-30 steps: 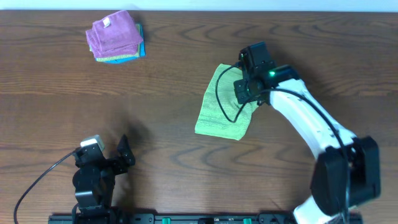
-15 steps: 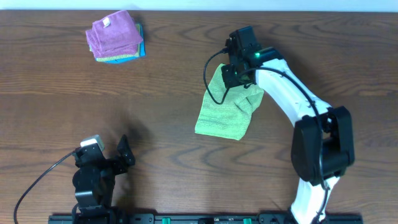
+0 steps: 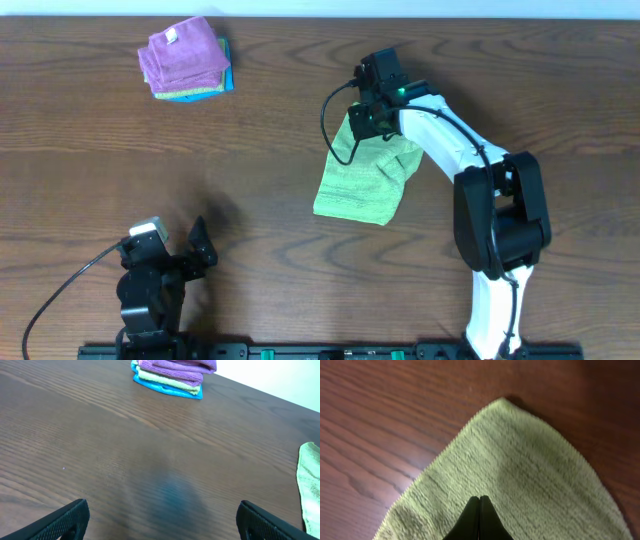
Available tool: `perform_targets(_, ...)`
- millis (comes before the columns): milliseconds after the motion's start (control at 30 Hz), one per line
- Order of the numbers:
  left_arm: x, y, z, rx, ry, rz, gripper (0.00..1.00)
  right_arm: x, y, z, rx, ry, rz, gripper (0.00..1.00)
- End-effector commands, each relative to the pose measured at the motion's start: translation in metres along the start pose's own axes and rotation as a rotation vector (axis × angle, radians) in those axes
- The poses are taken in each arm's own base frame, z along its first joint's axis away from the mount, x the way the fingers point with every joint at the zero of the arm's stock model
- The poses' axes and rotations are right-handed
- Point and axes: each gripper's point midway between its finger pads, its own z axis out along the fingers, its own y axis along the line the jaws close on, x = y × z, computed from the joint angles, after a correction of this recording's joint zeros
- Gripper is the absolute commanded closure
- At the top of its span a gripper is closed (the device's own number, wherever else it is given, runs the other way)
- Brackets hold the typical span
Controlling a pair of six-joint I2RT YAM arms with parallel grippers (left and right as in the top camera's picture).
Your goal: Fold the cloth
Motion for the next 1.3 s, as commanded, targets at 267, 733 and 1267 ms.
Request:
perform_targets(267,0.008,0.001,0.003,0.001,0.016,0.000,0.05,0.007,0.007,0.022,-0.056,0.039,0.023,0.98)
perform_targets(733,0.008,0.001,0.003,0.001,0.016,0.000,0.05,0.039,0.063,0.049,-0.165,0.131,-0.076,0.99)
perform_targets(1267,0.008,0.001,0.003,0.001,0.016,0.000,0.05,0.083,0.143,0.045,-0.144,0.201,-0.407,0.98)
